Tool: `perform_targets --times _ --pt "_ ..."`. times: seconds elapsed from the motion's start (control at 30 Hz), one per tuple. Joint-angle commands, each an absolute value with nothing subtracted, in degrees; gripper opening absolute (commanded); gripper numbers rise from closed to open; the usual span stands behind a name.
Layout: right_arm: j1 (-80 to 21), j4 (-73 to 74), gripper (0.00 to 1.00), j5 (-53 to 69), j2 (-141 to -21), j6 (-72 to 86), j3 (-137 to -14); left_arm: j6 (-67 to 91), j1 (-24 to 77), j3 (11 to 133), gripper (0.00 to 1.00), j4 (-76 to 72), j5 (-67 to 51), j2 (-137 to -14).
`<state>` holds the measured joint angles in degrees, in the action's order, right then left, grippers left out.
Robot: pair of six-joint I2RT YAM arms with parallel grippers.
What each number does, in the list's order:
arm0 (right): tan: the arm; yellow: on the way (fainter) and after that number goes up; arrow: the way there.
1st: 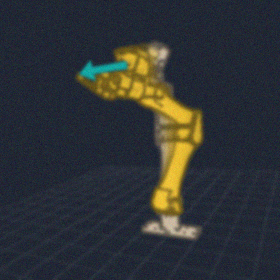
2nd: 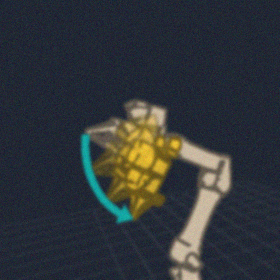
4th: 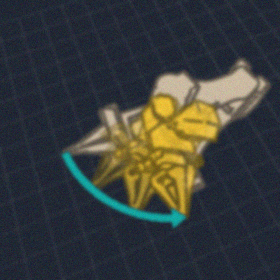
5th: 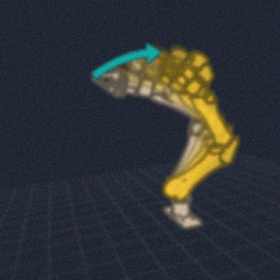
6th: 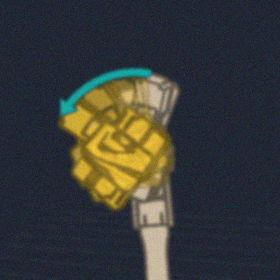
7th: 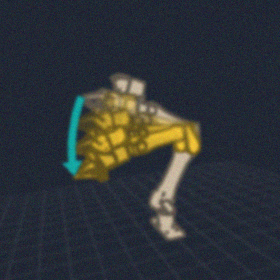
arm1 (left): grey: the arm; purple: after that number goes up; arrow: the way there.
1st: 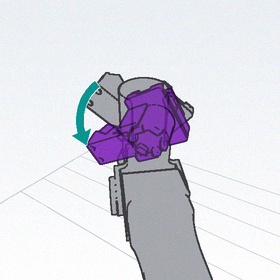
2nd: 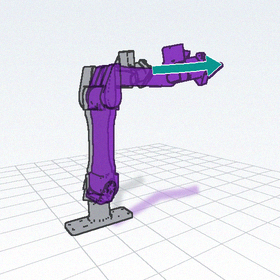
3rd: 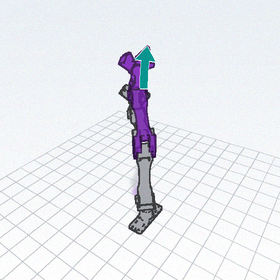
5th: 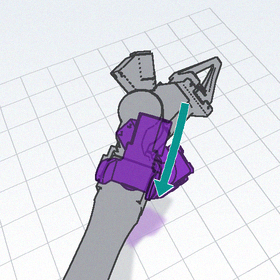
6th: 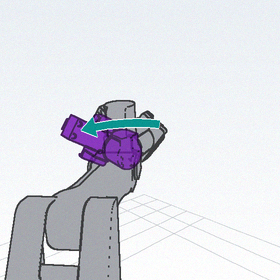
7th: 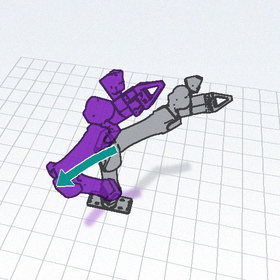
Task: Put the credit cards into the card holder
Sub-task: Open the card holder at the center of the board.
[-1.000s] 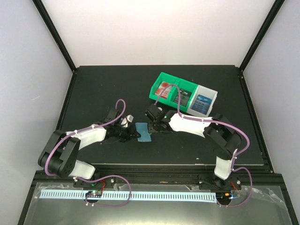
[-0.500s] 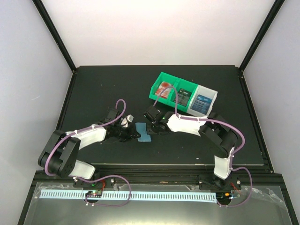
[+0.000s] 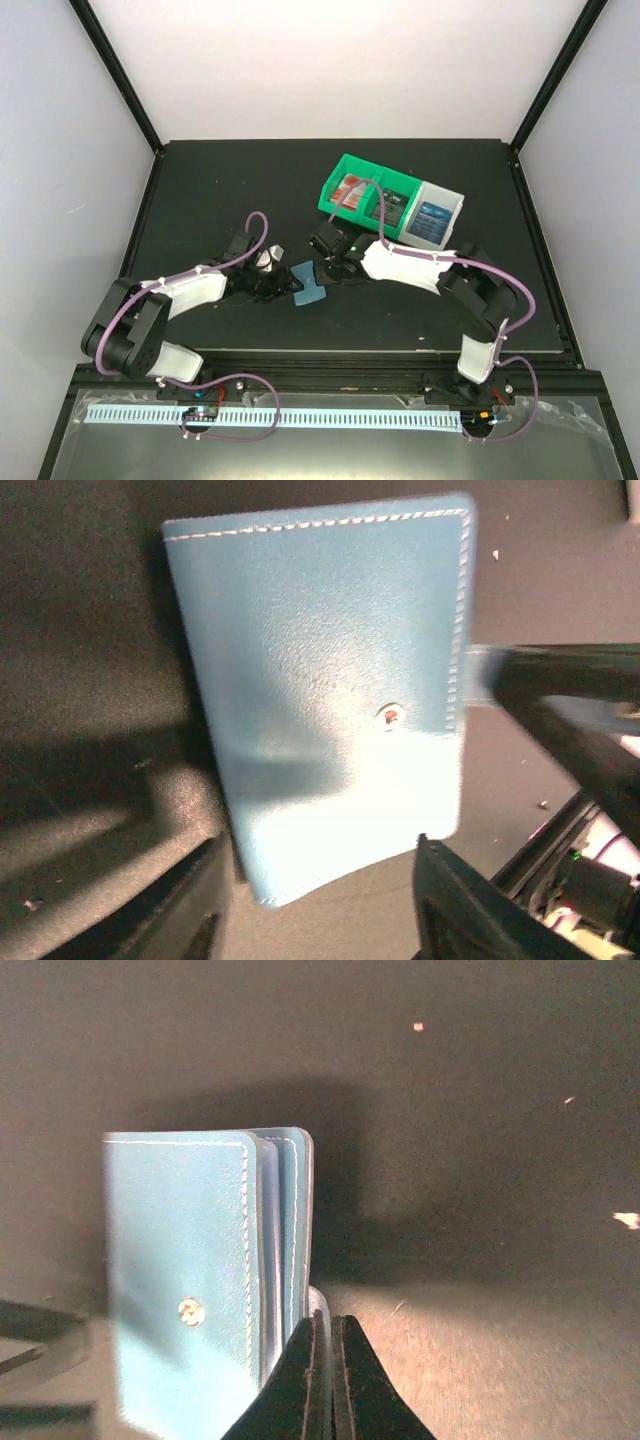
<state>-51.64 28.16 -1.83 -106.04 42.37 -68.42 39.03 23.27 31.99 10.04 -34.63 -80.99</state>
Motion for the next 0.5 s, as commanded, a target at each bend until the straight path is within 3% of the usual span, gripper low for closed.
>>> perform_targets --times 0.0,0.13,0.33,0.47 --pt "-51.33 29.79 0.01 -3.41 -99.60 41.91 -68.06 37.89 23.11 32.26 0.56 10.89 -33.28 -79.54" --pt "-51.28 30.23 0.01 -1.30 -97.32 42.00 -67.53 37.51 23.10 32.47 0.69 11.69 -32.98 -77.82" --pt "-51.33 31.53 0.01 -0.31 -96.03 41.91 -68.55 38.02 23.06 32.68 0.82 11.88 -33.24 -73.81" --pt "-51.27 32.08 0.01 -0.21 -96.91 41.46 -69.08 37.70 23.11 32.95 0.84 11.34 -33.21 -71.81"
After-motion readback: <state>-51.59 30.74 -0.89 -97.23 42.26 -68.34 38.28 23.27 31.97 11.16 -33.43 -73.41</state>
